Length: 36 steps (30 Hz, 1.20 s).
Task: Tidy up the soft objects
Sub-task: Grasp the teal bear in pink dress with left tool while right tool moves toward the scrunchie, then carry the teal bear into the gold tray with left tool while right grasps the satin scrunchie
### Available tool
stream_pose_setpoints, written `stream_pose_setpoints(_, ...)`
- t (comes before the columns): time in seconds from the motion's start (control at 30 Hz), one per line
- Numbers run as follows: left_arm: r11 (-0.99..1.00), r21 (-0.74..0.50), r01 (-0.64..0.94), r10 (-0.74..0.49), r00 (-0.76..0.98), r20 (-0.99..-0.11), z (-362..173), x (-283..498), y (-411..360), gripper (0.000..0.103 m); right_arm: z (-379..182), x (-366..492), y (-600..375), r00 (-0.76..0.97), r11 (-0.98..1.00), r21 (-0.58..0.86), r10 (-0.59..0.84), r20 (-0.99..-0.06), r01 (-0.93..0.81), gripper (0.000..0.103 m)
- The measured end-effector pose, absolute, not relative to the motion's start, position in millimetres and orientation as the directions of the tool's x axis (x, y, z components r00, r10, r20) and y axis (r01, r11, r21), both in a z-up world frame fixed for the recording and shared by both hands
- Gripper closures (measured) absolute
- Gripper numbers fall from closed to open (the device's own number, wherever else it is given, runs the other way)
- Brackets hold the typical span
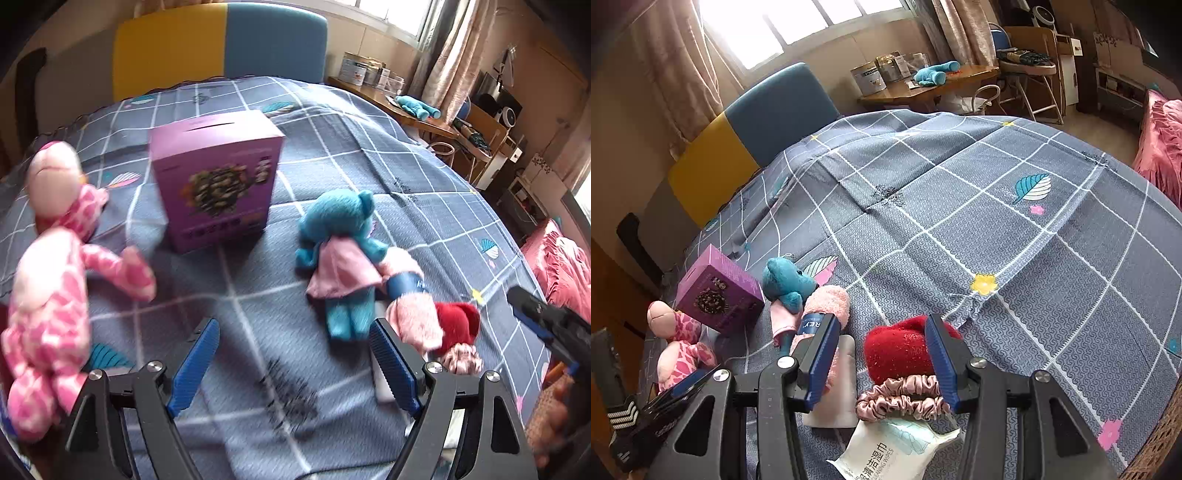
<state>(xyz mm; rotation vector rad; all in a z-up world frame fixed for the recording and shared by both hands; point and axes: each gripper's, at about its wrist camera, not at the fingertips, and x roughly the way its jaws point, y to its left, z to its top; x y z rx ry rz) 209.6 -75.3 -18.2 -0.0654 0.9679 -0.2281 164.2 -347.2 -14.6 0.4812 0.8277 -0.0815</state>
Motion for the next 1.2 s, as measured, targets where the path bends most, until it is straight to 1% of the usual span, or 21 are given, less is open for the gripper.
stream_pose_setpoints(0.07,0.980,-0.109,0.169,-0.186,0.558,-0.808,-21,221,-87,0.019,-16,166,-346,0.672,0.888,0.388,0.133,-0.729,0.246,0.054)
stream_pose_setpoints(0.13,0.978,-0.087,0.191,-0.181,0.558,-0.810,-25,234,-101,0.019,-18,167,-345,0.663,0.886,0.401,0.156,-0.732,0.234,0.054)
stream_pose_setpoints(0.2,0.970,-0.110,0.218,-0.213,0.534,-0.818,-30,245,-111,0.020,-19,168,-342,0.657,0.886,0.408,0.175,-0.734,0.220,0.054)
stream_pose_setpoints(0.3,0.972,-0.090,0.218,-0.196,0.535,-0.822,-36,259,-124,0.021,-20,169,-338,0.651,0.885,0.420,0.200,-0.732,0.201,0.054)
stream_pose_setpoints(0.43,0.972,-0.099,0.212,-0.200,0.531,-0.824,-42,280,-135,0.022,-20,169,-336,0.650,0.880,0.435,0.220,-0.727,0.189,0.054)
stream_pose_setpoints(0.5,0.974,-0.086,0.208,-0.186,0.525,-0.830,-48,291,-140,0.035,-20,168,-336,0.651,0.878,0.441,0.225,-0.725,0.187,0.054)
stream_pose_setpoints(0.57,0.975,-0.065,0.212,-0.167,0.509,-0.844,-57,299,-146,0.037,-20,168,-337,0.652,0.877,0.442,0.225,-0.724,0.188,0.054)
stream_pose_setpoints(0.63,0.974,-0.041,0.222,-0.151,0.508,-0.848,-65,302,-151,0.042,-20,168,-337,0.656,0.876,0.444,0.224,-0.721,0.189,0.054)
stream_pose_setpoints(0.67,0.972,-0.046,0.232,-0.160,0.500,-0.851,-68,303,-153,0.056,-19,168,-338,0.660,0.878,0.441,0.220,-0.718,0.188,0.054)
stream_pose_setpoints(0.7,0.967,-0.071,0.245,-0.184,0.480,-0.858,-72,303,-153,0.062,-18,167,-338,0.665,0.879,0.439,0.216,-0.715,0.186,0.054)
stream_pose_setpoints(0.77,0.966,-0.088,0.242,-0.200,0.490,-0.849,-70,298,-151,0.067,-16,166,-340,0.677,0.873,0.451,0.221,-0.702,0.182,0.054)
stream_pose_setpoints(0.83,0.965,-0.116,0.235,-0.223,0.505,-0.834,-63,290,-143,0.069,-15,165,-346,0.694,0.861,0.471,0.222,-0.685,0.190,0.054)
stream_pose_setpoints(0.97,0.959,-0.165,0.230,-0.268,0.550,-0.791,-37,266,-118,0.069,-16,163,-362,0.713,0.822,0.521,0.224,-0.665,0.228,0.054)
stream_pose_setpoints(1.07,0.954,-0.200,0.222,-0.293,0.562,-0.773,-22,240,-94,0.069,-21,165,-370,0.704,0.795,0.552,0.241,-0.668,0.252,0.054)
stream_pose_setpoints(1.2,0.953,-0.216,0.214,-0.301,0.566,-0.768,-15,201,-66,0.069,-24,166,-375,0.694,0.783,0.556,0.236,-0.680,0.278,0.054)
